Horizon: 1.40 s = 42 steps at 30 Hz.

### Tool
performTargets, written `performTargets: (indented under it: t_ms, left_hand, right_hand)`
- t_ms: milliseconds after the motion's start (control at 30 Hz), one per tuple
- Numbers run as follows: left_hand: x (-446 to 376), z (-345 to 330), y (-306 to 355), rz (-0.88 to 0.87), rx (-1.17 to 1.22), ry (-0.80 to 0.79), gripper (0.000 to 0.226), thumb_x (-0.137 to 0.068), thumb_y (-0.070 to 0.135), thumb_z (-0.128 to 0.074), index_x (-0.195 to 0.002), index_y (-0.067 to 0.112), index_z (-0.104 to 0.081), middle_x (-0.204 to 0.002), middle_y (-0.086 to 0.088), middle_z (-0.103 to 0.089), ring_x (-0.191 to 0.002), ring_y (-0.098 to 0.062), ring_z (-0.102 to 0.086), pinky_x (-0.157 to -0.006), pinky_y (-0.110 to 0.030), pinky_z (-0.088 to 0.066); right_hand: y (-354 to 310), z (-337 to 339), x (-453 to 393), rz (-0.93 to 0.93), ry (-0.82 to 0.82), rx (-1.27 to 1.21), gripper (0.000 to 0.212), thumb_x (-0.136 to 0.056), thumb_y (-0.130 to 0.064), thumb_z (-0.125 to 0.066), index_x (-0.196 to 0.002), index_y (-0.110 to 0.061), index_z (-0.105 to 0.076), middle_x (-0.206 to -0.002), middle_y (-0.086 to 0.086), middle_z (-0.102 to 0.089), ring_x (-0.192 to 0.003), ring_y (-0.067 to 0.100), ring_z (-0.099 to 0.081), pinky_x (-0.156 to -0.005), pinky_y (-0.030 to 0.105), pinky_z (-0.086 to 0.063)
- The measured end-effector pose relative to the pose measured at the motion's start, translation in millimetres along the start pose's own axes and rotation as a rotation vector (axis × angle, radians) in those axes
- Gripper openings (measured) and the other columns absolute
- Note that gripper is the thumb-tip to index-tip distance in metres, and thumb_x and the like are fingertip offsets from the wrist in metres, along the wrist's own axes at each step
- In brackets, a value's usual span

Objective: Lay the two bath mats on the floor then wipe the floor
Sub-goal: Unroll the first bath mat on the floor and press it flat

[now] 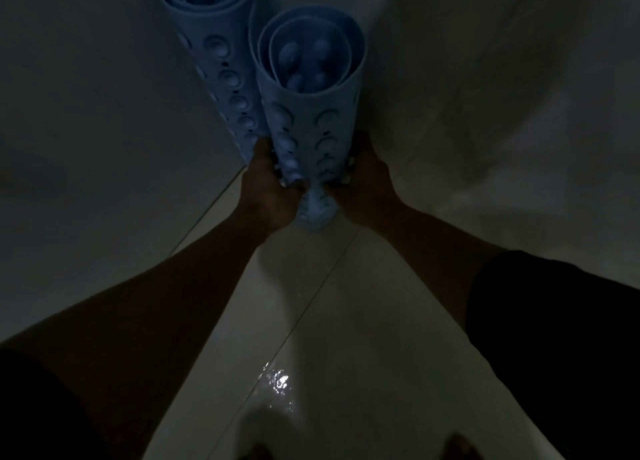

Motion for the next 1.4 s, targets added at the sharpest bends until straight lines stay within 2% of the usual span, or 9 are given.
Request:
performTargets:
  t_ms: [100,267,500,633,767,967,1100,1267,1400]
  left_hand:
    - [17.0,5.0,10.0,0.066,0.036,-0.070,0.066,-0.084,-0.003,-0.072,-0.139,0.007,-0.037,-0.119,0.008,-0.051,-0.101,0.001,-0.054,-0.086,-0.013,-0.050]
    - [48.4,10.1,51.1,0.226,0.263,-0.187,0.065,-0.081,-0.004,-0.075,-0.138,0.014,-0.047,-0.121,0.003,-0.060,-0.096,-0.003,-0.060,-0.069,-0.012,-0.055]
    - [95.0,6.2,112.4,0.380,0.296,-0.406,0.053,-0.084,0.005,-0.073,-0.132,0.020,-0.058,-0.112,0.011,-0.068,-0.071,0.008,-0.067,-0.055,-0.012,-0.052]
    - [140.9,-21.0,139.4,0.401,0.312,-0.431,0.048,-0.081,0.011,-0.075,-0.126,0.020,-0.062,-0.118,-0.001,-0.070,-0.090,-0.009,-0.070,-0.067,-0.023,-0.056]
    - [208.0,-65.0,165.8,0.418,0.350,-0.396,0.026,-0.087,0.002,-0.066,-0.104,0.022,-0.064,-0.099,-0.001,-0.072,-0.070,-0.007,-0.072,-0.056,-0.020,-0.056]
    - [337.7,-156.8,204.0,0.370,0.296,-0.489,0.024,-0.080,0.012,-0.069,-0.104,0.014,-0.072,-0.097,-0.007,-0.077,-0.079,-0.018,-0.074,-0.062,-0.030,-0.057]
    - [426.4,-228.4,233.0,0.380,0.349,-0.573,0.055,-0.065,0.034,-0.076,-0.111,0.005,-0.073,-0.107,-0.015,-0.075,-0.100,-0.034,-0.070,-0.093,-0.048,-0.055]
    - [510.0,-302.6,250.4,0.421,0.409,-0.633,0.070,-0.061,0.044,-0.074,-0.119,0.005,-0.069,-0.112,-0.020,-0.072,-0.104,-0.039,-0.068,-0.096,-0.053,-0.053]
    - [551.6,-358.9,230.2,0.447,0.394,-0.695,0.069,-0.060,0.042,-0.073,-0.120,0.008,-0.070,-0.113,-0.019,-0.072,-0.103,-0.040,-0.068,-0.094,-0.058,-0.053]
  right_hand:
    - [-8.3,10.0,20.8,-0.015,0.006,-0.051,0.053,-0.083,-0.007,-0.072,-0.128,0.004,-0.046,-0.123,0.017,-0.059,-0.110,0.029,-0.058,-0.091,0.041,-0.051]
    - [-25.7,45.5,59.8,-0.044,-0.035,-0.056,0.048,-0.083,-0.002,-0.072,-0.124,0.005,-0.047,-0.109,0.003,-0.054,-0.085,0.005,-0.054,-0.069,0.001,-0.043]
    - [-41.7,106.8,126.0,-0.224,-0.104,-0.127,0.061,-0.078,-0.022,-0.082,-0.129,-0.011,-0.050,-0.118,0.000,-0.056,-0.104,0.017,-0.057,-0.089,0.039,-0.053]
    - [-37.1,142.1,181.5,-0.288,-0.031,-0.217,0.064,-0.074,-0.028,-0.084,-0.127,-0.012,-0.053,-0.114,-0.003,-0.057,-0.097,0.009,-0.057,-0.075,0.021,-0.051]
    - [-15.7,176.3,259.0,-0.344,0.023,-0.345,0.068,-0.071,-0.030,-0.086,-0.126,-0.013,-0.051,-0.114,-0.001,-0.058,-0.094,0.009,-0.059,-0.069,0.018,-0.051]
    - [36.0,256.0,415.0,-0.431,0.121,-0.495,0.067,-0.071,-0.043,-0.084,-0.124,-0.018,-0.050,-0.105,-0.003,-0.061,-0.093,0.013,-0.065,-0.077,0.035,-0.060]
    - [73.8,317.2,515.9,-0.455,0.200,-0.588,0.061,-0.074,-0.048,-0.080,-0.122,-0.019,-0.054,-0.107,0.002,-0.065,-0.095,0.019,-0.068,-0.080,0.041,-0.060]
    - [112.5,348.9,613.6,-0.442,0.318,-0.714,0.075,-0.070,-0.067,-0.072,-0.129,-0.031,-0.043,-0.123,0.004,-0.062,-0.104,0.021,-0.067,-0.086,0.042,-0.058]
    - [157.0,353.6,666.4,-0.466,0.395,-0.760,0.061,-0.084,-0.049,-0.067,-0.132,-0.027,-0.038,-0.112,0.004,-0.066,-0.092,0.016,-0.071,-0.075,0.032,-0.060]
Point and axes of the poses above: each hand's wrist, its own x-axis away from the middle knuckle, its own z-axis out of the back of the hand, y = z × x, the point moved 2 cm from there along -x, towards the middle knuckle
